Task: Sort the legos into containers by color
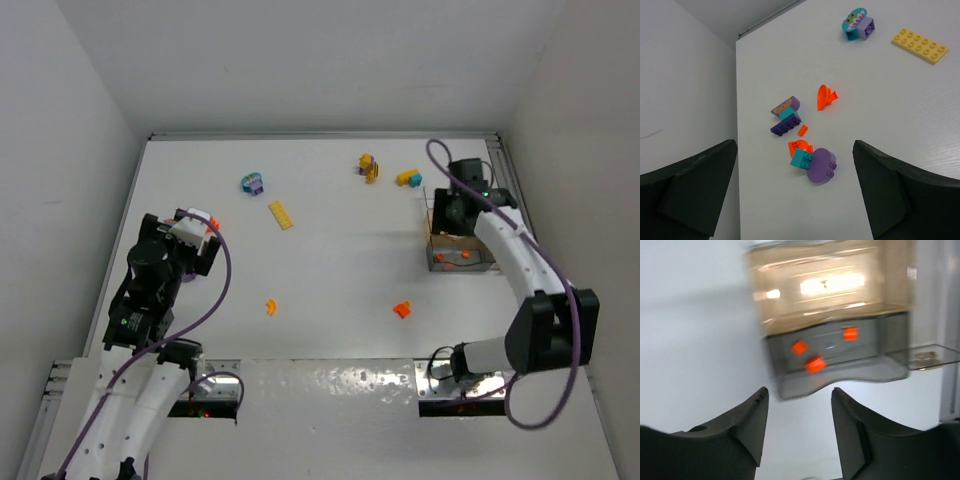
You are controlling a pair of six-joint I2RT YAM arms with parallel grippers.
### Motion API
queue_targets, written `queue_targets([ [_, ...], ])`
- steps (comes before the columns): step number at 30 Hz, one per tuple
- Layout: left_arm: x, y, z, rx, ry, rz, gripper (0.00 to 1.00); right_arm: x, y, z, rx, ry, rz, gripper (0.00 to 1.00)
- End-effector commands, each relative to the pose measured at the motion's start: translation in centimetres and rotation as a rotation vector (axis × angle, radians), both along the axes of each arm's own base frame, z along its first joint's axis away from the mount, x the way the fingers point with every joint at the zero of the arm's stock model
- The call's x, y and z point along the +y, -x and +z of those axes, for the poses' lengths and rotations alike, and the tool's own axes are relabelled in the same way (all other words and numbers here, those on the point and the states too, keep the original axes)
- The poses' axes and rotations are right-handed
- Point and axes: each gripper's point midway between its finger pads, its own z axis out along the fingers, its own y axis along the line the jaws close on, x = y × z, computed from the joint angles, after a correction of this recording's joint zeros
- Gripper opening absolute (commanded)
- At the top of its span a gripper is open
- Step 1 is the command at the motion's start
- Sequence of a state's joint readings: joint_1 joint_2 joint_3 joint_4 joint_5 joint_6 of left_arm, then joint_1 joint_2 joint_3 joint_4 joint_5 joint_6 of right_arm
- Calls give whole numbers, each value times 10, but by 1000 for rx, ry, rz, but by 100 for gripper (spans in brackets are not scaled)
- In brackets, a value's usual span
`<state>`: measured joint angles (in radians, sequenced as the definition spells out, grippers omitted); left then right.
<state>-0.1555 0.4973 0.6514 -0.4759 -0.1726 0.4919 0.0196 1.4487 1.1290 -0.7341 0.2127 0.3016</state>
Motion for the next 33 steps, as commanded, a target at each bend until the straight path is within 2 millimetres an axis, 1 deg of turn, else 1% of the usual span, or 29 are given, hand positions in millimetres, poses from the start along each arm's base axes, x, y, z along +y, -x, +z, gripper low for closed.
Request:
queue_targets([
  [1,-1,-2,18,-52,28,-3,100,61,28,5,-18,-39,149,53],
  [2,-2,-3,18,-50,32,-5,100,86,43,-4,5,-52,221,54],
  [3,-3,-4,18,-52,37,-7,100,97,67,-30,80,-67,262,56],
  [4,-3,-6,21,-62,44,-5,100,120,81,-41,103,-99,337,57],
  [5,-3,-6,22,-68,49,-6,100,120,104,-64,169,-89,355,54],
  [7,-4,-7,22,-67,52,-8,100,128,128,-86,223,-125,374,49],
  [8,-4,-6,21,-62,50,-8,100,134,127,-84,209,-148,373,49],
  [9,-4,-5,21,-59,48,-9,100,134,135,-90,220,-162,374,50],
  [10,-3,-5,19,-50,43,-8,100,138,135,-90,204,-180,372,52],
  [11,-3,-4,19,-50,40,-8,100,142,139,-92,207,-191,392,58],
  [12,-2,-4,18,-49,41,-6,100,143,142,-94,211,-190,398,60],
  [14,-3,-6,18,-53,46,-6,100,144,144,-96,212,-195,394,61],
  [15,-5,-6,19,-54,51,-12,100,143,147,-100,220,-196,394,62],
  [16,-5,-7,20,-59,56,-14,100,144,146,-103,217,-199,395,61],
  [19,-6,-8,24,-66,57,-19,100,142,150,-116,247,-187,397,57],
  [20,-5,-8,26,-71,55,-16,100,140,152,-119,257,-182,396,53],
  [22,-4,-8,26,-70,45,-12,100,140,151,-123,261,-170,397,50],
  [23,-3,-8,27,-71,45,-9,100,137,152,-126,271,-157,390,47],
  [27,-1,-6,27,-67,36,3,100,132,151,-128,267,-131,384,43],
  [28,-1,-6,27,-67,36,3,100,132,151,-127,265,-132,387,41],
  [29,-1,-6,27,-67,37,4,100,131,153,-128,268,-131,388,35],
  [30,-1,-6,26,-66,37,4,100,131,154,-129,268,-134,386,33],
  [31,-1,-6,26,-66,37,4,100,131,156,-130,273,-138,383,29],
  [33,-1,-6,25,-64,38,4,100,132,157,-130,270,-149,385,26],
])
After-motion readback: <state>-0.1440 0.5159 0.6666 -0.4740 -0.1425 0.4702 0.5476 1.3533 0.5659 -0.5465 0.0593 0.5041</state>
